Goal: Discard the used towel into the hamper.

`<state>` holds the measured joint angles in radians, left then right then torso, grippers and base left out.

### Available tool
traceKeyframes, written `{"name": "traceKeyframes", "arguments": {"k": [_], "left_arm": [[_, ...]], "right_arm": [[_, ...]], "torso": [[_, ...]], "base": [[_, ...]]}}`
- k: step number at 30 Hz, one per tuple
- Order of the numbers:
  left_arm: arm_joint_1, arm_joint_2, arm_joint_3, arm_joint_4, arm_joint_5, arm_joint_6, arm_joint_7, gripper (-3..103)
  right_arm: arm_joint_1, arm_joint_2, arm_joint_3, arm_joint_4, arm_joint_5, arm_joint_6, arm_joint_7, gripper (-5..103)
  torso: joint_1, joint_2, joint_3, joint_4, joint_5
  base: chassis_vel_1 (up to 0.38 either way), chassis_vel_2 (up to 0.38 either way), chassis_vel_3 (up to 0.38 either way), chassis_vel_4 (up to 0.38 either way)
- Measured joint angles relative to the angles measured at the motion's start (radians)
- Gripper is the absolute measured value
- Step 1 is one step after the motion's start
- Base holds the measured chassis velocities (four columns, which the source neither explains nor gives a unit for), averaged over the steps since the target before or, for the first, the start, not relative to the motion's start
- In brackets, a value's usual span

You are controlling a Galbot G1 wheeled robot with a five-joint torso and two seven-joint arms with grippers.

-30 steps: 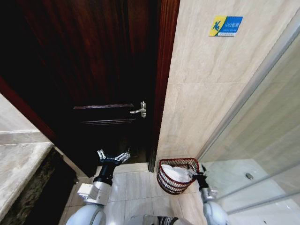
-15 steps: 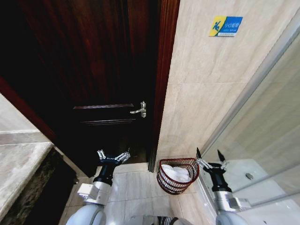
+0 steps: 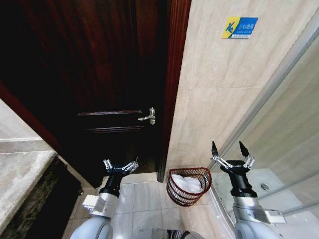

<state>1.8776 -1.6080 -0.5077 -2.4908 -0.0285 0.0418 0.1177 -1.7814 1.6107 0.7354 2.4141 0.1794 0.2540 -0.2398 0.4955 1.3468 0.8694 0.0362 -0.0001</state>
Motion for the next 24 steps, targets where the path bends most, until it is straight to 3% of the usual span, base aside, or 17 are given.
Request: {"name": "traceKeyframes", "arguments": {"k": [15,24], "left_arm": [[0.000,0.000,0.000,0.000,0.000,0.000,0.000,100],[0.000,0.000,0.000,0.000,0.000,0.000,0.000,100]], "right_arm": [[-0.002,-0.002,0.009,-0.030,0.013,0.046,-0.018,100],[0.000,-0.002,0.015,-0.036,0.022,0.074,-0.031,100]], "torso": [[-0.001,0.001,-0.001,-0.0001,0.0001],[0.001,0.000,0.000,0.0001,0.0000]], "base": [[0.104,-0.214,-0.108,0.211],[0.013,-0.013,-0.010,0.011]]}}
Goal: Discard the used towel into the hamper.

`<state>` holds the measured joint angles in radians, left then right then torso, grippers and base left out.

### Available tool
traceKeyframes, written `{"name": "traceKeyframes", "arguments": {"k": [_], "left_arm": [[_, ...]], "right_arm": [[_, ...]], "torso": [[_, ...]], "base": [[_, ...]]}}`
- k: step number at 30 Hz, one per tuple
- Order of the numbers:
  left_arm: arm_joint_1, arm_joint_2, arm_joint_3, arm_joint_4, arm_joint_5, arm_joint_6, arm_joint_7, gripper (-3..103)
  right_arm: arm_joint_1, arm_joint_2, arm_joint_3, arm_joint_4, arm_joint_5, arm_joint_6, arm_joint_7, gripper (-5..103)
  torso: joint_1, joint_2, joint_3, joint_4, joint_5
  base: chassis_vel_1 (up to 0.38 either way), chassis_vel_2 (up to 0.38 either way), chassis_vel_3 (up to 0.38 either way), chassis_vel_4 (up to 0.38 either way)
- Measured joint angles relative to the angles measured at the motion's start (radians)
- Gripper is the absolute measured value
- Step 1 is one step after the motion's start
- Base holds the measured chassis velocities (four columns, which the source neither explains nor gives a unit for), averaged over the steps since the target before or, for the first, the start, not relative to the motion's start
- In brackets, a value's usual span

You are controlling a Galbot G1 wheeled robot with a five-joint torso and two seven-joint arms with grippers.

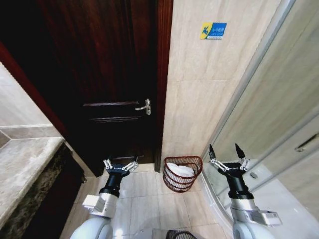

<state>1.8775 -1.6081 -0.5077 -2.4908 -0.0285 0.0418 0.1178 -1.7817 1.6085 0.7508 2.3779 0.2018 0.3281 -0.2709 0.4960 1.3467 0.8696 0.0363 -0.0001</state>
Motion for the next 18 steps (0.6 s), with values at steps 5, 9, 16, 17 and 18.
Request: {"name": "traceKeyframes", "arguments": {"k": [5,9,16,17,18], "left_arm": [[0.000,0.000,0.000,0.000,0.000,0.000,0.000,100],[0.000,0.000,0.000,0.000,0.000,0.000,0.000,100],[0.000,0.000,0.000,0.000,0.000,0.000,0.000,100],[0.000,0.000,0.000,0.000,0.000,0.000,0.000,100],[0.000,0.000,0.000,0.000,0.000,0.000,0.000,100]], "right_arm": [[0.011,0.000,0.004,-0.004,0.004,0.001,-0.003,100],[0.019,0.000,0.004,-0.014,0.003,0.003,-0.006,100],[0.024,0.000,0.005,-0.032,0.002,0.017,-0.009,100],[0.026,0.000,0.006,-0.035,0.003,0.019,-0.009,100],[0.026,0.000,0.006,-0.038,0.003,0.021,-0.009,100]], "torso": [[0.000,0.000,0.000,0.0000,0.0000],[-0.001,0.000,0.000,0.0000,0.0003],[-0.002,0.001,-0.001,-0.0001,0.0001],[-0.002,0.001,-0.001,-0.0001,0.0000],[-0.002,0.001,-0.001,-0.0001,0.0001]], "base": [[0.054,-0.042,-0.053,0.060],[0.169,-0.158,-0.164,0.153],[0.156,-0.157,-0.159,0.146],[0.072,-0.092,-0.106,0.084],[0.072,-0.027,-0.047,0.084]]}}
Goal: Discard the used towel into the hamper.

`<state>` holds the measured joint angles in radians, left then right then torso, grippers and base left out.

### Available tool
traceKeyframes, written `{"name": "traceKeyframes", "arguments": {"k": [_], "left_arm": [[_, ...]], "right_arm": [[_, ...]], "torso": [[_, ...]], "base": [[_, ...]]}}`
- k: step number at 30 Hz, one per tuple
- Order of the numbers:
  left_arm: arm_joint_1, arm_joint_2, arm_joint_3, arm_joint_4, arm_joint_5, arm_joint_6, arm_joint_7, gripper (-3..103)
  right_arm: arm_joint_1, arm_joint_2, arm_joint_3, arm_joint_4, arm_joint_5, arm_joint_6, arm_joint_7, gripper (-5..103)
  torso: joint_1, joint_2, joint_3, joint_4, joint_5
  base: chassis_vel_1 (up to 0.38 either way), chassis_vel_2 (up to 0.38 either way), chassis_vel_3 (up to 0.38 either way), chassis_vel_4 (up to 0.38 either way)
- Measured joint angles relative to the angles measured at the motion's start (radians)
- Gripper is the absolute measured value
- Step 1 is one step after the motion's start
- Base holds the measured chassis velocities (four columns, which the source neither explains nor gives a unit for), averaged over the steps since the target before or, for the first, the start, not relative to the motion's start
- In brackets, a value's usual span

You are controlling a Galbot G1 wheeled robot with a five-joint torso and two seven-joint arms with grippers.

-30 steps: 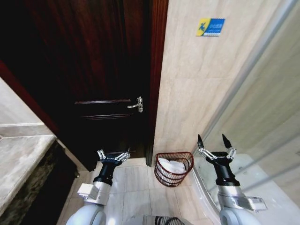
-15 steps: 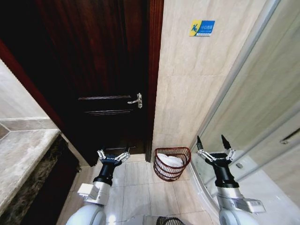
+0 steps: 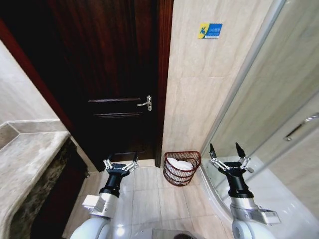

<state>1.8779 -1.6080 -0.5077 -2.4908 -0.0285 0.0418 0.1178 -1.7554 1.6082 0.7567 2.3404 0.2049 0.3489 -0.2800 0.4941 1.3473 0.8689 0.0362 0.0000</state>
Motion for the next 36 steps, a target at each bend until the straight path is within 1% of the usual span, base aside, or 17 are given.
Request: {"name": "traceKeyframes", "arguments": {"k": [16,27,28,29,31,35,36], "left_arm": [[0.000,0.000,0.000,0.000,0.000,0.000,0.000,100],[0.000,0.000,0.000,0.000,0.000,0.000,0.000,100],[0.000,0.000,0.000,0.000,0.000,0.000,0.000,100],[0.000,0.000,0.000,0.000,0.000,0.000,0.000,100],[0.000,0.000,0.000,0.000,0.000,0.000,0.000,100],[0.000,0.000,0.000,0.000,0.000,0.000,0.000,100],[0.000,0.000,0.000,0.000,0.000,0.000,0.000,100]], "right_arm": [[0.002,0.000,0.005,-0.007,0.005,0.019,-0.013,100],[0.002,0.000,0.009,-0.011,0.010,0.034,-0.016,100],[0.004,0.000,0.010,-0.015,0.011,0.043,-0.016,100],[0.007,0.000,0.012,-0.022,0.012,0.056,-0.016,100],[0.009,0.000,0.015,-0.026,0.012,0.064,-0.017,100],[0.010,0.000,0.017,-0.027,0.012,0.071,-0.019,100],[0.012,0.000,0.018,-0.027,0.012,0.073,-0.019,100]], "torso": [[0.001,-0.001,0.001,0.0000,0.0000],[0.001,0.000,0.000,0.0000,0.0001],[0.001,0.000,0.000,0.0000,-0.0005],[0.001,0.000,0.000,0.0000,-0.0001],[0.000,0.000,0.000,0.0000,0.0004],[0.000,0.001,0.000,0.0002,-0.0002],[0.000,0.000,0.000,-0.0001,-0.0001]], "base": [[0.009,-0.003,-0.003,0.010],[0.158,-0.156,-0.163,0.162],[0.236,-0.236,-0.193,0.217],[0.236,-0.237,-0.229,0.217],[0.228,-0.237,-0.197,0.216],[0.128,-0.158,-0.137,0.154],[0.029,-0.027,-0.108,0.105]]}}
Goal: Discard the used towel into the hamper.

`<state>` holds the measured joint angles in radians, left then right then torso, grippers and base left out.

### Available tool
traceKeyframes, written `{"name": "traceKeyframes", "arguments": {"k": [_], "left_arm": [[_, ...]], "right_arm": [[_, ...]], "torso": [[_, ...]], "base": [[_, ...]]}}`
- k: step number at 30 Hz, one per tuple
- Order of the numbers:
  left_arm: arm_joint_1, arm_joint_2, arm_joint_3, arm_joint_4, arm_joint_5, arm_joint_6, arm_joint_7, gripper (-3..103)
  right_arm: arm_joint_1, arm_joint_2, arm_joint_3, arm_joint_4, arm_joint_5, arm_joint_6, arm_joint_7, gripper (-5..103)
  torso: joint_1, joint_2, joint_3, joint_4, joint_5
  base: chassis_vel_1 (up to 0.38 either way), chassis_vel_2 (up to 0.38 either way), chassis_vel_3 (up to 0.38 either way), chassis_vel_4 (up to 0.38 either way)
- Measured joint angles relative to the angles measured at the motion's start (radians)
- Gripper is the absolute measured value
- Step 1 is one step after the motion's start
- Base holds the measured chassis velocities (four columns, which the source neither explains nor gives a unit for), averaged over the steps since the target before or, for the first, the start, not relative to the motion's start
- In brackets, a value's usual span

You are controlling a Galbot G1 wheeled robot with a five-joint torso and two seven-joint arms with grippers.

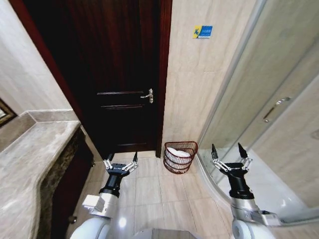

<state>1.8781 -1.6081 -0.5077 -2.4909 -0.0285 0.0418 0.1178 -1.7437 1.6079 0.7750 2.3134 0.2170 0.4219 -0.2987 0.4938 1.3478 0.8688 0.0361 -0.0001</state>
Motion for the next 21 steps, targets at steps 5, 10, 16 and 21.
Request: {"name": "traceKeyframes", "arguments": {"k": [5,10,16,21], "left_arm": [[0.000,0.000,0.000,0.000,0.000,0.000,0.000,100],[-0.001,0.000,0.000,0.000,0.000,0.000,0.000,100],[0.000,0.000,0.000,0.000,0.000,0.000,0.000,100],[0.000,0.000,0.000,0.000,0.000,0.000,0.000,100]], "right_arm": [[0.004,-0.003,0.002,0.008,0.003,0.001,0.000,100],[0.007,-0.004,0.002,0.015,0.006,0.002,-0.001,100],[0.008,-0.003,0.008,0.028,0.011,0.015,-0.002,100],[0.000,-0.001,0.013,0.037,0.018,0.038,-0.018,100]], "torso": [[0.001,-0.001,0.001,-0.0002,0.0000],[-0.005,-0.015,-0.007,-0.0002,0.0001],[-0.021,-0.044,-0.023,-0.0003,0.0001],[-0.037,-0.078,-0.041,-0.0003,0.0001]], "base": [[-0.010,0.005,0.013,-0.007],[-0.052,0.070,0.071,-0.044],[0.000,0.000,0.000,0.000],[0.000,0.000,0.000,0.000]]}}
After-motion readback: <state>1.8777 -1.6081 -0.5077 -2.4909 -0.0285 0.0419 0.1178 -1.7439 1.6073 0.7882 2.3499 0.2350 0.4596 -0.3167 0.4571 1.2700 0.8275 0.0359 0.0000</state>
